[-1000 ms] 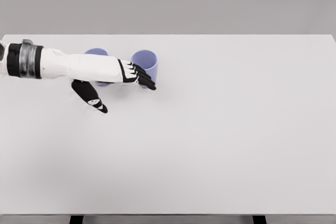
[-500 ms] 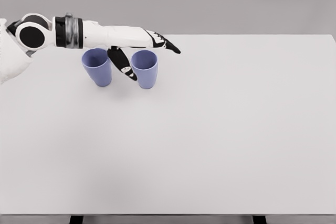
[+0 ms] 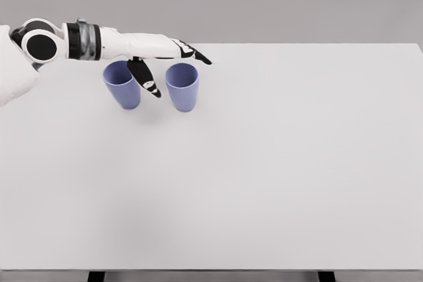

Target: Place the right cup on the left cup with left arm

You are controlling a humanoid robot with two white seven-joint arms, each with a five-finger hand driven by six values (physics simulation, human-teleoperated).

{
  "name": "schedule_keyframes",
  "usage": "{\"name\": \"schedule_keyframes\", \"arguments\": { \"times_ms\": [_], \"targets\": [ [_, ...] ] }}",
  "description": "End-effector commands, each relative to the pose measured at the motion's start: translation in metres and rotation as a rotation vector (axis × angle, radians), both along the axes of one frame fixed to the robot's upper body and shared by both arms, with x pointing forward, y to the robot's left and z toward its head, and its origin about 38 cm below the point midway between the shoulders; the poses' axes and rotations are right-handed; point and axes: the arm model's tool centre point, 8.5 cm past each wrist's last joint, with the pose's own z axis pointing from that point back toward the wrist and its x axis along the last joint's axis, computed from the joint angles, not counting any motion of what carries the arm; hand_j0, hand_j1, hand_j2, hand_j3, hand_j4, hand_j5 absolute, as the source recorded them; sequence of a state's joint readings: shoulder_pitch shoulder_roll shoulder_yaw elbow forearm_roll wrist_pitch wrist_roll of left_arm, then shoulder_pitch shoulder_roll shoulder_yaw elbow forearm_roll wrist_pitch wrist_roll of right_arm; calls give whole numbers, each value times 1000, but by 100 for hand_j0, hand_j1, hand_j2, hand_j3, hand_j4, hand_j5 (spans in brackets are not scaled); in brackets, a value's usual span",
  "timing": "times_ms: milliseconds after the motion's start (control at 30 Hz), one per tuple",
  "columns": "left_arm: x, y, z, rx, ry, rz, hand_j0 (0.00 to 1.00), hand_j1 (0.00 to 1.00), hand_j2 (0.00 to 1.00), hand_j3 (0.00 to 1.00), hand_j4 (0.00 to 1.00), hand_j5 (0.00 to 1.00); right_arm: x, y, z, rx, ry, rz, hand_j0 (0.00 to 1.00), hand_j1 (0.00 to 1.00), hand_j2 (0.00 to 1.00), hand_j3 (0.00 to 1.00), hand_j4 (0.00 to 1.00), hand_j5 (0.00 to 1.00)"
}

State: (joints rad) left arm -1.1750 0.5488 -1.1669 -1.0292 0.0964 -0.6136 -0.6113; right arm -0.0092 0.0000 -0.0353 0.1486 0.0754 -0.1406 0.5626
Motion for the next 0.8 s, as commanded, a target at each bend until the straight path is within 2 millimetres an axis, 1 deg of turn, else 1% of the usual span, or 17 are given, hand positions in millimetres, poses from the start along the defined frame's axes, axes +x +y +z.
{"name": "schedule_keyframes", "arguments": {
  "times_ms": [0,133,233,533,567,633,667,733,767],
  "targets": [
    [6,-3,-4,-3,11,17,100,100,100,100,100,100,0,0,0,1,0,1,100,100,100,100,100,100],
    [14,-5,-15,25,20,45,100,100,100,100,100,100,0,0,0,1,0,1,100,100,100,100,100,100],
    [14,-7,-16,25,20,42,100,100,100,100,100,100,0,0,0,1,0,1,100,100,100,100,100,100],
    [17,-3,-21,31,27,62,100,100,100,100,100,100,1,0,0,1,-2,1,100,100,100,100,100,100],
    [18,-7,-23,29,29,61,100,100,100,100,100,100,0,0,0,1,0,1,100,100,100,100,100,100],
    [18,-7,-24,50,19,60,100,100,100,100,100,100,0,0,0,1,0,1,100,100,100,100,100,100],
    [18,-13,-25,47,19,50,100,100,100,100,100,100,0,0,0,1,0,1,100,100,100,100,100,100],
    [17,-14,-27,51,21,48,100,100,100,100,100,100,1,0,0,1,-2,1,100,100,100,100,100,100],
    [16,-13,-32,49,32,49,100,100,100,100,100,100,0,0,0,1,0,1,100,100,100,100,100,100]
  ]
}}
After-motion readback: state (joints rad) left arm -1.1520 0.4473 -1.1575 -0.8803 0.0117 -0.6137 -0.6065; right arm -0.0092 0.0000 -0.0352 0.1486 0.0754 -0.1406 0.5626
